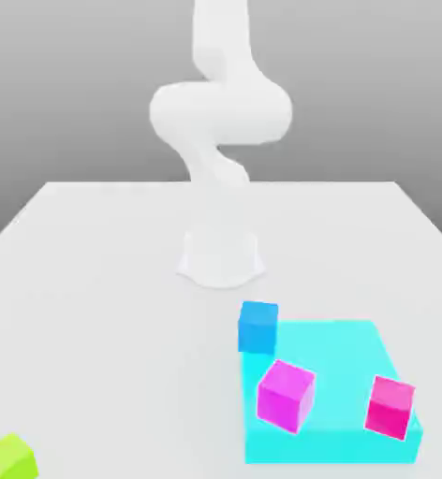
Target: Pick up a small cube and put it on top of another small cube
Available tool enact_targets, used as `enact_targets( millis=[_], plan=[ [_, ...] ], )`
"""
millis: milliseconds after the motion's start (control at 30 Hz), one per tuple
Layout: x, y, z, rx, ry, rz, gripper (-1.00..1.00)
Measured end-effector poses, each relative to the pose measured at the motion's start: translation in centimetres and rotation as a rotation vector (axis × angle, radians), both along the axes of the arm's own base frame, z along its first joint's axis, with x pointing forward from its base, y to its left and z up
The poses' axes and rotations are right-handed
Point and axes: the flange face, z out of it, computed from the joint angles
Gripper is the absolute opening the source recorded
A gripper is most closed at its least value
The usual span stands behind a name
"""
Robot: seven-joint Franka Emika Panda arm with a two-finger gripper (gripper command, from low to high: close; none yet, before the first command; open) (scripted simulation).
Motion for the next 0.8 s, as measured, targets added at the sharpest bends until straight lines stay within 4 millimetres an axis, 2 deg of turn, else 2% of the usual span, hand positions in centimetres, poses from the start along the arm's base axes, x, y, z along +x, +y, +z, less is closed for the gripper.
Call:
enact_targets(
  millis=[200,400,600,667,800],
  plan=[
    [6.9,-4.3,-7.6,0.063,0.146,-0.094,0.0],
    [11.6,-9.1,-16.5,0.118,0.284,-0.199,0.0],
    [14.0,-14.4,-26.4,0.167,0.42,-0.32,0.0],
    [14.2,-16.4,-29.8,0.182,0.464,-0.367,0.0],
    [14.1,-19.2,-36.8,0.203,0.555,-0.439,0.0]
  ],
)
